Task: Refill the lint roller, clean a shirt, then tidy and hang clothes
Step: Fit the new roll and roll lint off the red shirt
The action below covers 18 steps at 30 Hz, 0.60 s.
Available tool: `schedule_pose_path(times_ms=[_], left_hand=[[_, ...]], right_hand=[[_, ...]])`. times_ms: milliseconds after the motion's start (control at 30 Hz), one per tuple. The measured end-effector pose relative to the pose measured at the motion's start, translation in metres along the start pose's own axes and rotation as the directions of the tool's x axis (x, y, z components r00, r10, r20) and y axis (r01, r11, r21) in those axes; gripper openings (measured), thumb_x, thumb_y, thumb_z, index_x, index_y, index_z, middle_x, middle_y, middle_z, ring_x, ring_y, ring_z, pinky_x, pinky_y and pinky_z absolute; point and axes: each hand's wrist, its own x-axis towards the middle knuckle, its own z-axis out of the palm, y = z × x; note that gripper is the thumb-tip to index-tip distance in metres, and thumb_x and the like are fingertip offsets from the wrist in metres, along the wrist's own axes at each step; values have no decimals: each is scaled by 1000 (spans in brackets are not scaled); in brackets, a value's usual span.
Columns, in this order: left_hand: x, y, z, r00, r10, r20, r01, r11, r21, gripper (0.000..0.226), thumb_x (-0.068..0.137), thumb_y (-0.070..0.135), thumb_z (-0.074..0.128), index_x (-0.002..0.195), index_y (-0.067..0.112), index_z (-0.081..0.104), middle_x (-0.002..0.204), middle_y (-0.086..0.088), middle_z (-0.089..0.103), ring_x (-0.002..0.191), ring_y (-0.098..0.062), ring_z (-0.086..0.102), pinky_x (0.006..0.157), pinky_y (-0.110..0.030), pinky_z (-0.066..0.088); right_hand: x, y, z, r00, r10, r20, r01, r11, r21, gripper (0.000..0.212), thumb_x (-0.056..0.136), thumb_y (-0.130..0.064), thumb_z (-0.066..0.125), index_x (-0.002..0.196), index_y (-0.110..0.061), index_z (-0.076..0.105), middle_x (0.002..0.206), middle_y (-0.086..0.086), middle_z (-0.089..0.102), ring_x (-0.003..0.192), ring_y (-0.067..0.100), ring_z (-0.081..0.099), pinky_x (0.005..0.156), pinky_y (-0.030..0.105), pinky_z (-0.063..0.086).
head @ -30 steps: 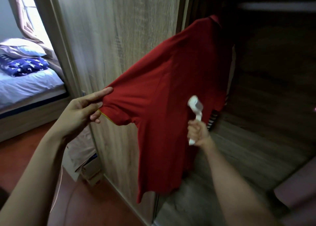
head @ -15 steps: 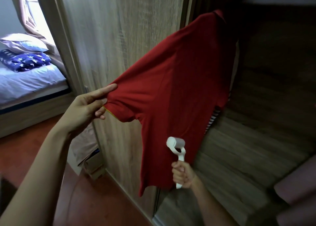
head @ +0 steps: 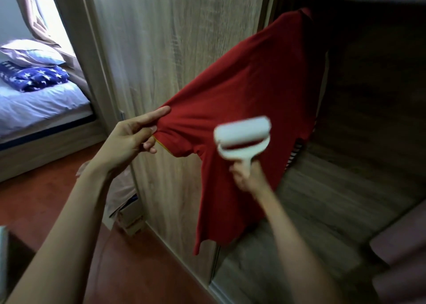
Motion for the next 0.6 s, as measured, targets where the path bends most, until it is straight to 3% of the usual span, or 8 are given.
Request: schedule_pose_path(times_ms=[100,167,267,400,467,533,600], left_hand=[[-1,-3,-3,1000,5,3,-5,1000,6,48,98,-7,38,131,19,59,61,7,44,51,-2,37,56,-16,48],[0,-4,-5,1000,11,12,-12,1000,15,49,98,-9,37,131,20,59,62,5,44,51,-2,38,57,-17,49],[2,-5,-4,1000,10,24,-10,999,34,50,98,-9,36,131,21,58,61,6,45,50,-1,38,57,-16,49],[3,-4,-1,1000,21,9,-21,1000,18,46,98,-8,37,134,16,54,60,13,51,49,-1,38,57,-14,49],[2,-6,-1,1000,20,23,-21,999,35,47,98,-8,36,134,16,53,62,7,49,49,-1,39,57,-14,50],[2,-8,-1,999,15,30,-16,999,42,49,97,-9,36,133,19,54,66,-1,44,49,-1,40,58,-15,50],[0,-12,2,1000,14,25,-15,999,28,50,97,-11,35,133,19,54,61,6,47,49,-2,40,58,-16,50]], right_hand=[[-31,68,24,993,111,-36,-113,993,-36,30,62,-25,61,42,-17,40,33,-12,36,33,1,31,45,30,26],[-26,46,29,994,25,-108,-35,995,-92,31,65,-22,63,45,-14,41,33,-12,35,34,-1,32,46,27,27],[0,-43,26,975,-156,-160,127,976,-178,40,82,-6,65,47,-9,48,30,-13,37,32,-5,34,42,20,24],[13,-91,26,944,-268,-190,225,949,-220,41,82,-5,64,47,-14,45,32,-11,35,32,0,31,40,19,23],[2,-59,29,951,-249,-181,199,946,-255,33,83,-2,63,52,-9,53,41,-13,41,34,-4,35,45,22,26],[-12,-9,28,962,-181,-207,110,943,-313,25,83,-1,64,58,4,60,48,3,51,44,-1,42,52,26,27],[-26,39,22,971,-64,-229,-5,957,-291,31,80,-5,66,51,2,55,46,6,48,43,5,41,51,29,27]])
